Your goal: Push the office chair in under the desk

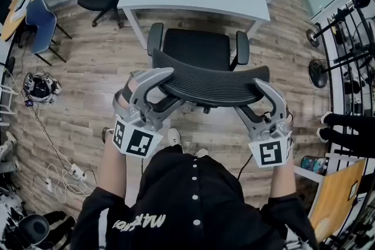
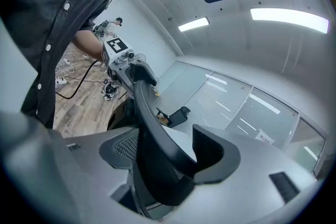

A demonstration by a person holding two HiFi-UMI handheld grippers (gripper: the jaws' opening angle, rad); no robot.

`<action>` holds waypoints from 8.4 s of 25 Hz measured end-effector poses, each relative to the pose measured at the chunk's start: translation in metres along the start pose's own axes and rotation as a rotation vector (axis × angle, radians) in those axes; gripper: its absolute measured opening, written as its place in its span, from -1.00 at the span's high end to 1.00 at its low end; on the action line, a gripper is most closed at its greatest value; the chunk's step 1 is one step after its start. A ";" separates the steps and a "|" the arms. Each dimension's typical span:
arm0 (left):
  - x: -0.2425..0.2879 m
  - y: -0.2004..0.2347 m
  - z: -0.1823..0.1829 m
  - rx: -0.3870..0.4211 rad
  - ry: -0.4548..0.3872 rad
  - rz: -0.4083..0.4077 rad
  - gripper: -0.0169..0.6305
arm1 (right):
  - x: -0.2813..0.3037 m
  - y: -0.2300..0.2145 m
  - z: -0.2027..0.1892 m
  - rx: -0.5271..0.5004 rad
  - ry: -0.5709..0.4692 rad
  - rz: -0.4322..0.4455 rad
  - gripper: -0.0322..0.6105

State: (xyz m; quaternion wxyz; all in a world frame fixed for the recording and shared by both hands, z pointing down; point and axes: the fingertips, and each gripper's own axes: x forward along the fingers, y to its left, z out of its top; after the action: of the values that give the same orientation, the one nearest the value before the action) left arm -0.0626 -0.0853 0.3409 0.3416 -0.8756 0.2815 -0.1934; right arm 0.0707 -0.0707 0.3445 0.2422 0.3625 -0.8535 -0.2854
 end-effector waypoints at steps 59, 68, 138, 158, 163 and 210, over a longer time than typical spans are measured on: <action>0.058 0.086 -0.071 0.022 -0.133 -0.055 0.07 | 0.107 -0.058 -0.022 0.034 0.040 -0.094 -0.09; 0.076 0.098 -0.082 0.017 -0.105 -0.034 0.07 | 0.124 -0.074 -0.032 0.024 0.028 -0.092 -0.09; 0.234 0.189 -0.153 -0.007 -0.019 0.024 0.04 | 0.238 -0.202 -0.125 -0.003 -0.015 -0.086 -0.10; 0.273 0.217 -0.174 -0.004 -0.022 0.024 0.04 | 0.272 -0.235 -0.146 -0.003 -0.004 -0.094 -0.10; 0.279 0.216 -0.172 0.003 -0.038 0.025 0.04 | 0.272 -0.241 -0.153 0.004 0.000 -0.089 -0.10; 0.224 0.222 -0.168 -0.105 -0.002 0.166 0.68 | 0.238 -0.224 -0.146 0.014 0.042 -0.169 0.36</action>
State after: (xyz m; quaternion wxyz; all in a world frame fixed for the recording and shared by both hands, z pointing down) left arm -0.0603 -0.4425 0.3332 0.3104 -0.8662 0.3623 -0.1485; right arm 0.1215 -0.4250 0.3501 0.2326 0.4408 -0.8166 -0.2911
